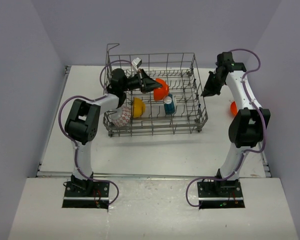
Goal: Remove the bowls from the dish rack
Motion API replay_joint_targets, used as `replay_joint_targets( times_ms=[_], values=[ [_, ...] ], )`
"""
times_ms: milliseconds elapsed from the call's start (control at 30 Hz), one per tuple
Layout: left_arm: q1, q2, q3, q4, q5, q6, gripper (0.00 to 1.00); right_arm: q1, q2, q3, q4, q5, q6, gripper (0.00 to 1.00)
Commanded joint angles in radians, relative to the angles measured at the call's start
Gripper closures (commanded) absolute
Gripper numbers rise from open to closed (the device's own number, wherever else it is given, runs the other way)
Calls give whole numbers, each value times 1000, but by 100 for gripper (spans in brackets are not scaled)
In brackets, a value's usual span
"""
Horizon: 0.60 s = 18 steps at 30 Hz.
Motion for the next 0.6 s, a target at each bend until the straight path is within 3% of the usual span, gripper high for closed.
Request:
replay_joint_targets(
  times_ms=[0,267,433,567],
  values=[
    [41,48,13,82,14,-22,100,-34,52,12,16,176,6,100],
    [39,5,143,-8,13,14,100,-32,47,12,22,170,1,100],
    [39,-42,264,-261,-24,126,100,-28,32,18,22,171,6,100],
    [36,-67,359,-516,-76,298,100,-22,14,20,22,171,7,100]
  ],
)
